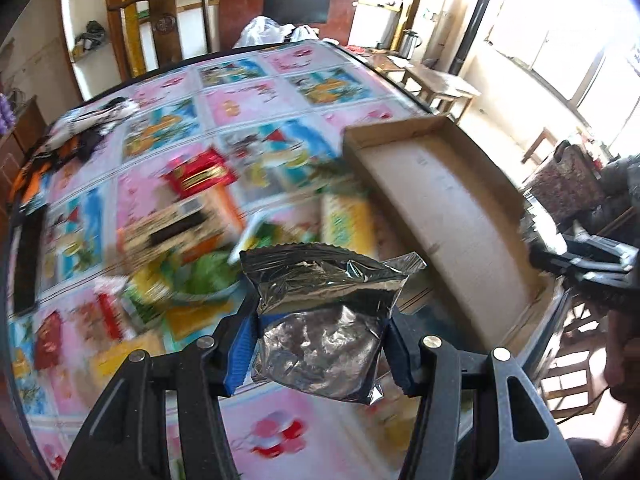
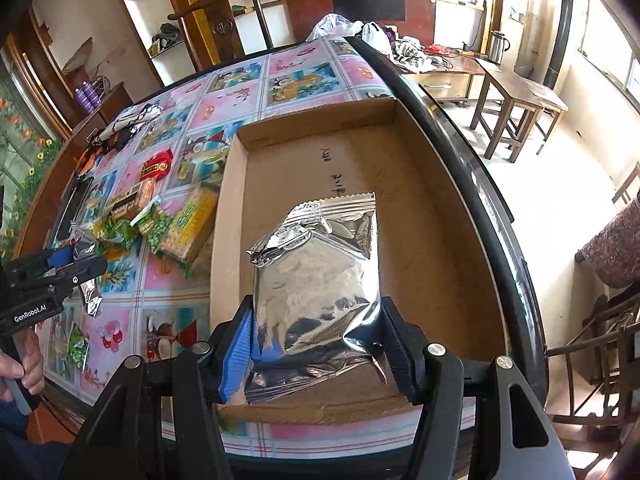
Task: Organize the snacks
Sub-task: 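Carry both silver foil packets into the cardboard box and open both grippers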
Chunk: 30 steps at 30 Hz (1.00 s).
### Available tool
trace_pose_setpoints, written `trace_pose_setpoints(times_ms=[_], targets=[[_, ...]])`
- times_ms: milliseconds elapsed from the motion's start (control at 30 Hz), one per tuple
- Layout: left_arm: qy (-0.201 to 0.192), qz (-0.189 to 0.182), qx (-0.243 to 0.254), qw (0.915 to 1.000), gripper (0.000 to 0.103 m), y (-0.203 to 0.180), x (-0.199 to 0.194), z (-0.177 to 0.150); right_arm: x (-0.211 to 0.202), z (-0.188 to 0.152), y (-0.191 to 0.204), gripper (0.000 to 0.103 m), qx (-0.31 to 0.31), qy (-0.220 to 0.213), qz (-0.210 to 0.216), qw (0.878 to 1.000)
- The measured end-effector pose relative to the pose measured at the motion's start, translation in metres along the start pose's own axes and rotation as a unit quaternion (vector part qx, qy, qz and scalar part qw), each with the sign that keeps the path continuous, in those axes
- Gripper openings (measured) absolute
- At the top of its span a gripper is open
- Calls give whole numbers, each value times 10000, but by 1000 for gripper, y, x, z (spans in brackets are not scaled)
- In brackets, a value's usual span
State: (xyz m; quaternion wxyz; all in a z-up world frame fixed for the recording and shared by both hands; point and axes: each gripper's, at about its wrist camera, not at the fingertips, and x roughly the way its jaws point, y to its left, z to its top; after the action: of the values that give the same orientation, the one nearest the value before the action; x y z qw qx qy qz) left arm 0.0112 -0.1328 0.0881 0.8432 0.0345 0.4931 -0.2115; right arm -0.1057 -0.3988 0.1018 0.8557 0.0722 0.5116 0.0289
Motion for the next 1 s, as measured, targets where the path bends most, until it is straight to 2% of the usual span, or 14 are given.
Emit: trace_pose_setpoints(times_ms=[267, 533, 733, 1000], targets=[[-75, -505, 144, 9986, 55, -43, 16, 44, 5, 23, -20, 63, 51, -14, 45, 10000], [133, -672, 245, 9974, 55, -81, 65, 88, 23, 56, -34, 63, -28, 30, 63, 10000], [329, -655, 157, 9972, 55, -92, 110, 114, 58, 84, -44, 63, -223, 179, 7, 9996], [571, -467, -35, 9973, 55, -81, 152, 136, 104, 101, -46, 63, -545, 508, -46, 9972]])
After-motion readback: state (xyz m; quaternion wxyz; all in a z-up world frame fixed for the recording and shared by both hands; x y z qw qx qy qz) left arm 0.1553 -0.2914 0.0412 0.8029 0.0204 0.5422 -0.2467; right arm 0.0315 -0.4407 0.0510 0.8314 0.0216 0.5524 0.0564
